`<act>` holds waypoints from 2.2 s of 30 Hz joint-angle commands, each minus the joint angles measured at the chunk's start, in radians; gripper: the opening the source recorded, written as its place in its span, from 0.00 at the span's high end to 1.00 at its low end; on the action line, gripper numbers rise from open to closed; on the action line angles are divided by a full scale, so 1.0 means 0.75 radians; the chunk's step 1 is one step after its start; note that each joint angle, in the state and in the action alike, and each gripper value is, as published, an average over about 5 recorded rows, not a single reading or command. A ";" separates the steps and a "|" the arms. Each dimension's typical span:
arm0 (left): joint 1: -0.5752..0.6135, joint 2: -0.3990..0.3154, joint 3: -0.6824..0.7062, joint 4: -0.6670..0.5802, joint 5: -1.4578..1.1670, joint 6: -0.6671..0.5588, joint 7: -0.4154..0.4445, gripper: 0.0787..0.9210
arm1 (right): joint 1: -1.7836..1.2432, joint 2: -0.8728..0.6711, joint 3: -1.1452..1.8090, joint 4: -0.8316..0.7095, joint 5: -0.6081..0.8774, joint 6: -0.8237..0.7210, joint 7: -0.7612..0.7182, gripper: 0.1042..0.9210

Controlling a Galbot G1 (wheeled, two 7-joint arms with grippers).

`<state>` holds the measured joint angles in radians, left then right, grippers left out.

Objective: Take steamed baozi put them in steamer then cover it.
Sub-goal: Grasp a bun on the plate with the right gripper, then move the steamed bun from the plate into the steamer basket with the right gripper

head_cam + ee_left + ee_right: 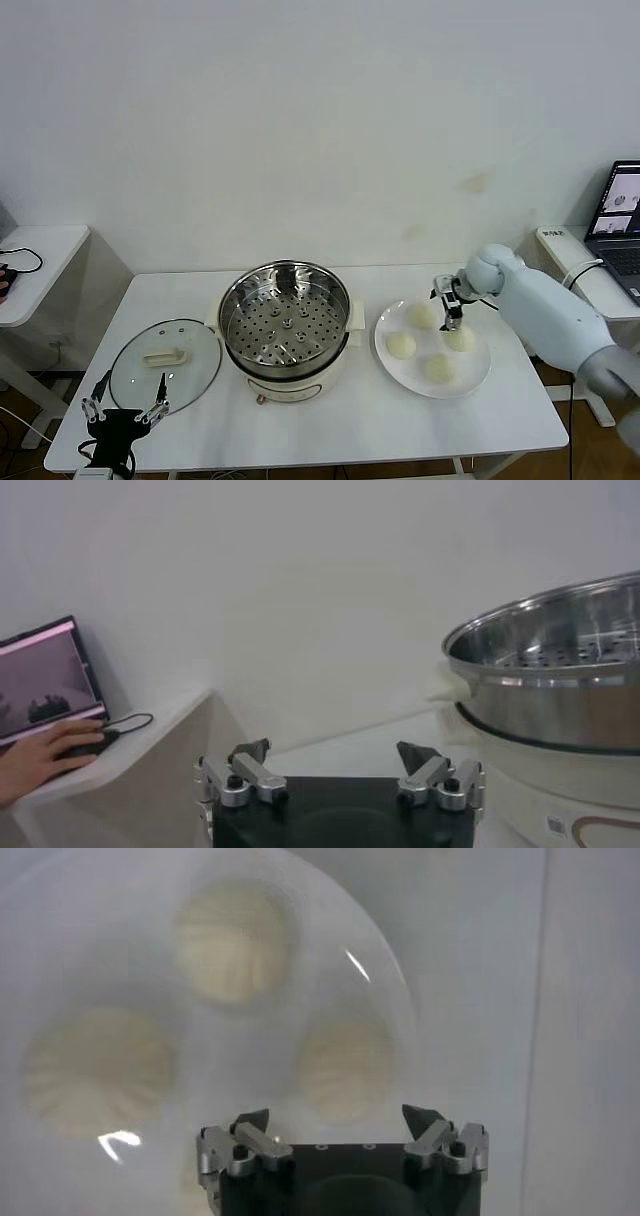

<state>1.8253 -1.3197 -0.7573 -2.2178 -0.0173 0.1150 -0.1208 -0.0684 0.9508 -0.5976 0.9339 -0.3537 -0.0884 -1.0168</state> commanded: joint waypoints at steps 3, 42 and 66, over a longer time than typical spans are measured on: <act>0.000 0.002 -0.011 0.003 0.005 0.000 0.000 0.12 | 0.030 0.144 -0.032 -0.158 -0.035 0.010 0.015 0.12; 0.011 0.016 -0.012 -0.003 0.005 0.001 -0.003 0.12 | 0.373 -0.139 -0.285 0.236 0.341 -0.103 -0.091 0.45; -0.021 0.050 -0.045 0.020 -0.047 0.000 0.001 0.12 | 0.920 0.361 -0.716 0.386 0.724 -0.058 -0.047 0.44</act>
<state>1.8130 -1.2850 -0.7807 -2.2077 -0.0477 0.1144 -0.1217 0.5250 1.0576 -1.0417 1.2007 0.1169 -0.1593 -1.0601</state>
